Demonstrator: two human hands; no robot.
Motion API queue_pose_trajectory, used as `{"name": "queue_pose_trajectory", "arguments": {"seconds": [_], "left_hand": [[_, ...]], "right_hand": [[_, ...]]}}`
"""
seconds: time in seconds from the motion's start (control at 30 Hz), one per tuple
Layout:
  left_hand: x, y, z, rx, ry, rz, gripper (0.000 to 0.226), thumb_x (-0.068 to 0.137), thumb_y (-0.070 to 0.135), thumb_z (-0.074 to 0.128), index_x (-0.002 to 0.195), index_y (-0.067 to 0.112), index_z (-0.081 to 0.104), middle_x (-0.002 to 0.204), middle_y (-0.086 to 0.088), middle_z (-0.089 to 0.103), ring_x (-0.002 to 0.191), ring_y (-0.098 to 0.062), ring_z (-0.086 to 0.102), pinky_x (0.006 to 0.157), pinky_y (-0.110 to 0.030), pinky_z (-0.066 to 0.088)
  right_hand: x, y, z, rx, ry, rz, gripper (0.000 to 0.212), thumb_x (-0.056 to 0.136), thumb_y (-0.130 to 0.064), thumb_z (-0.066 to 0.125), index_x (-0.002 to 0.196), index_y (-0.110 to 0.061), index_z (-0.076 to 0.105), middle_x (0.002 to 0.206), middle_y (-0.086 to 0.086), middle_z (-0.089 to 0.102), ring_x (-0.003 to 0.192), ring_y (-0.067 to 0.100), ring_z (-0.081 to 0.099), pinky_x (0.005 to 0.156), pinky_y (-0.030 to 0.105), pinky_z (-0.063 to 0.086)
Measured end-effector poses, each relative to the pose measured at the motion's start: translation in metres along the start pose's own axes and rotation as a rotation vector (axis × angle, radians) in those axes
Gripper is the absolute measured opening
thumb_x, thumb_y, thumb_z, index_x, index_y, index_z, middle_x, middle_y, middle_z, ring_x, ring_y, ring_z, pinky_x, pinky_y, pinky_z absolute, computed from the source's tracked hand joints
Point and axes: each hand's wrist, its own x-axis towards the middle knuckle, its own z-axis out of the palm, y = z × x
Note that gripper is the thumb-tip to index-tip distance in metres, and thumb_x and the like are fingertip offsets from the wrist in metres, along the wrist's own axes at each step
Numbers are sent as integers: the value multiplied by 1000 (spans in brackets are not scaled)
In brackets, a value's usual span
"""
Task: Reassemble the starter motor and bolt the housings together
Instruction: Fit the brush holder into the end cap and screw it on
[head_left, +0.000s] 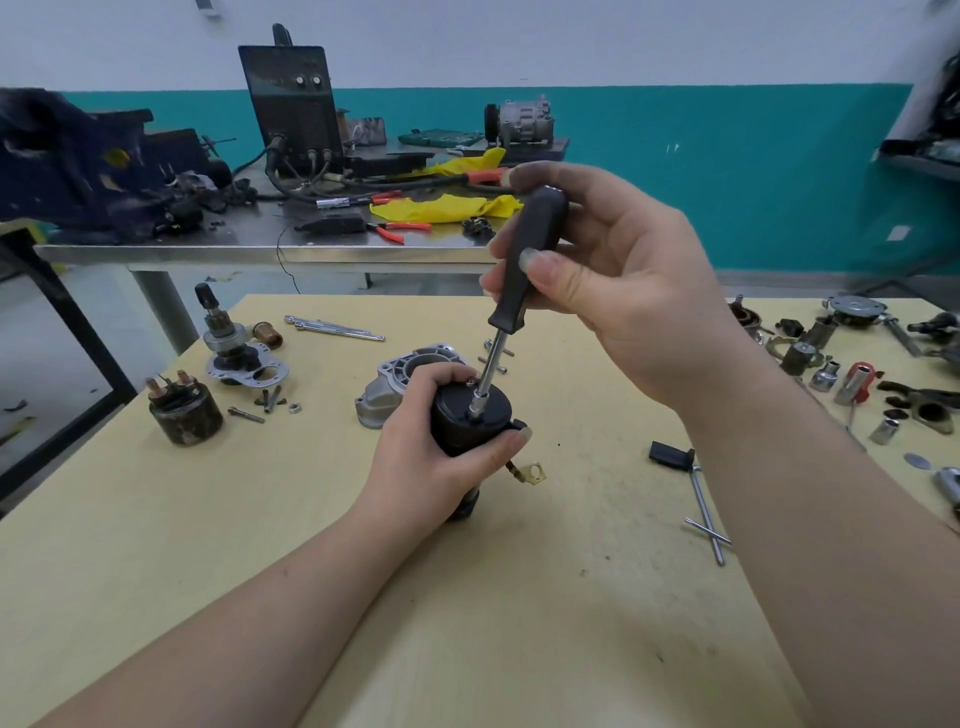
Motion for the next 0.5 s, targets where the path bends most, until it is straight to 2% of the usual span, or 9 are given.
{"name": "queue_pose_trajectory", "arguments": {"seconds": [0.07,0.17,0.23,0.3,0.33,0.4,0.43,0.5], "left_hand": [[0,0,0,4,-2,-7,58,69,55,92,114,52,56,114,26,70,105,-1,68,83,-6,47],[0,-1,0,-5,-6,-17,59,69,55,92,116,50,57,112,20,72,104,-6,71,82,-8,49],[0,-2,1,-4,5,-22,60,69,55,92,118,46,58,111,19,73,104,-7,71,82,-8,49],[-1,-2,6,14,52,-29,60,69,57,91,117,46,57,112,25,72,105,-3,70,82,-7,49],[-2,-1,9,29,89,-35,60,68,59,90,116,48,56,113,29,70,106,0,69,82,-6,48],[-4,-1,15,49,148,-38,58,68,63,87,114,53,54,114,36,67,107,6,66,81,-4,46],[-4,-1,16,53,158,-36,57,68,63,87,114,54,53,114,37,66,108,7,65,81,-3,45],[-3,-1,14,52,149,-33,58,68,62,87,114,53,53,114,37,66,108,7,65,82,-3,45]], "right_hand": [[1,-1,3,-11,22,-10,43,99,8,61,137,-9,52,111,23,68,99,33,77,87,41,64],[0,-2,10,-37,78,-66,55,93,5,71,137,-21,49,103,30,65,93,43,72,87,49,64],[-1,1,17,-165,156,-116,49,93,-3,76,135,-20,57,95,13,64,89,37,69,85,47,63],[-1,5,24,-353,318,-118,39,93,-14,79,129,-17,65,89,-7,62,80,17,66,77,36,61],[-1,7,28,-440,411,-102,37,93,-21,79,128,-18,65,89,-12,63,79,12,65,74,30,58],[-2,8,32,-583,527,-70,37,94,-31,78,126,-22,63,93,-11,66,83,13,67,73,29,57],[-2,7,31,-625,529,-63,36,95,-34,76,126,-22,62,95,-9,67,84,14,67,73,31,58],[-1,7,25,-588,425,-41,37,97,-31,75,130,-21,61,99,-5,67,85,16,70,76,36,61]]}}
